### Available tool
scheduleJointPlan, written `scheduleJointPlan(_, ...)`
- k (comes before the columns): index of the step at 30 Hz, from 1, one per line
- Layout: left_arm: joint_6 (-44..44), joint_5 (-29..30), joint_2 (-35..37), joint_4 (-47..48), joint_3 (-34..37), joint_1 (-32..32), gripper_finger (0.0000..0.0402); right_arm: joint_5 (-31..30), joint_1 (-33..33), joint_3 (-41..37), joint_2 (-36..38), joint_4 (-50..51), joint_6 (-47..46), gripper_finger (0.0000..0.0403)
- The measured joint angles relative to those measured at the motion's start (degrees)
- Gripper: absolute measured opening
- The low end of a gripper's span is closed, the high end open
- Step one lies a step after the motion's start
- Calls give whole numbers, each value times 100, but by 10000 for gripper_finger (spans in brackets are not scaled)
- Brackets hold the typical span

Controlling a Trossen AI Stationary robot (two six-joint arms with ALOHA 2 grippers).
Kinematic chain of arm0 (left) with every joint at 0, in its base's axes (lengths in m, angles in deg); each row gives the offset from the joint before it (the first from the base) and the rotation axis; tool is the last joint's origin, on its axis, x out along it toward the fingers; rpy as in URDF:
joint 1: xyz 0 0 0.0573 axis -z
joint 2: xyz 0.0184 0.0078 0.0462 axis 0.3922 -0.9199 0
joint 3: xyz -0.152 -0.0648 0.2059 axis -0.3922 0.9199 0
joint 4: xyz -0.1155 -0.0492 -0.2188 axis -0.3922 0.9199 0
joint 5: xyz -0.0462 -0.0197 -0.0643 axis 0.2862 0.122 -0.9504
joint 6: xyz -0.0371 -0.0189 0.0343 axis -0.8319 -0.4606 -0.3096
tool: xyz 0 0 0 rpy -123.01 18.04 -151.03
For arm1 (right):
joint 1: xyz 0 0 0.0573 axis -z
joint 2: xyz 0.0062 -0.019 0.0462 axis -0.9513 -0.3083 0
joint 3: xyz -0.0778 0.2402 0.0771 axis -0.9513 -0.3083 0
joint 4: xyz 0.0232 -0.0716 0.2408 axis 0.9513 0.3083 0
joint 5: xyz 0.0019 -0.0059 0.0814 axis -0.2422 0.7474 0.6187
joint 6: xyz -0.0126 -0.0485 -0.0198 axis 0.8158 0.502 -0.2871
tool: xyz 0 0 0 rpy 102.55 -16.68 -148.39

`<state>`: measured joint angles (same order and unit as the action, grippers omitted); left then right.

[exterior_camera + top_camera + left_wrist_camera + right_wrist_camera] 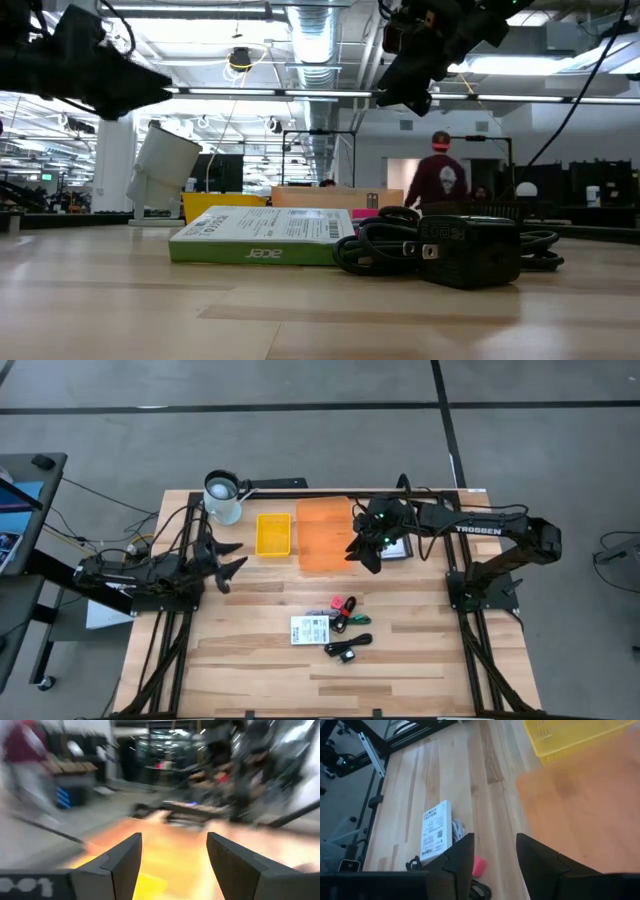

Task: Pick and place items into bin
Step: Put the white card reader box into the black bin

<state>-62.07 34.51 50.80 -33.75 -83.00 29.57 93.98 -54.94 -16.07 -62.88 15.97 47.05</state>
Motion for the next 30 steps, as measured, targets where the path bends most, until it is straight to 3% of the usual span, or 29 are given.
scheduleJointPlan(5, -1674, -331, 20, -1294, 0, 0, 214, 2, 5, 0, 0, 36, -47, 137)
scheduleJointPlan(9, -1870, -241, 21, -2145, 0, 1, 214, 13, 112, 0, 0, 45, 41, 138)
scheduleJointPlan(13, -1778, 218, 20, -2765, 0, 0, 214, 0, 265, 0, 0, 43, 490, 137)
scheduleJointPlan(18, -2119, 1208, 19, -2843, -17, 1, 214, 0, 606, 0, 0, 7, 1036, 134)
scheduleJointPlan(20, -2435, 1339, 9, -2854, -38, 0, 214, -2, 755, 0, 0, -13, 1175, 135)
scheduleJointPlan(25, -2934, 1095, -23, -2798, -133, 2, 214, 0, 1124, 0, 0, -3, 1360, 133)
scheduleJointPlan(30, -3104, 569, -773, -2679, -663, 2, 214, -4, 1511, 0, 0, -3, 1376, 134)
